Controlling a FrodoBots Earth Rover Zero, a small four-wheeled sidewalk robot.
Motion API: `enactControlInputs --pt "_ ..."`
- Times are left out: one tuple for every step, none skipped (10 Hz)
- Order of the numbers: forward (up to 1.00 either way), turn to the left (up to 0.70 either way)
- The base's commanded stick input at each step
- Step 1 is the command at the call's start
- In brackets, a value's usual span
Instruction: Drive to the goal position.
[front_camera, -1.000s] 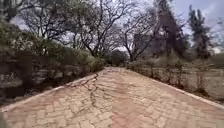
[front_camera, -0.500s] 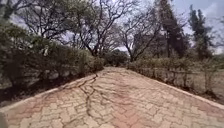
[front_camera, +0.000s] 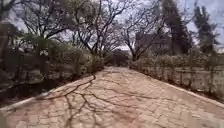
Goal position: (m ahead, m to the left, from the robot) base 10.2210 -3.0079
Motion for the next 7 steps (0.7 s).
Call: enactControlInputs --pt "0.7 0.0" --pt "0.7 0.0" --pt "0.7 0.0" --pt "0.7 0.0" --pt "0.7 0.0" --pt "0.7 0.0" --pt "0.7 0.0"
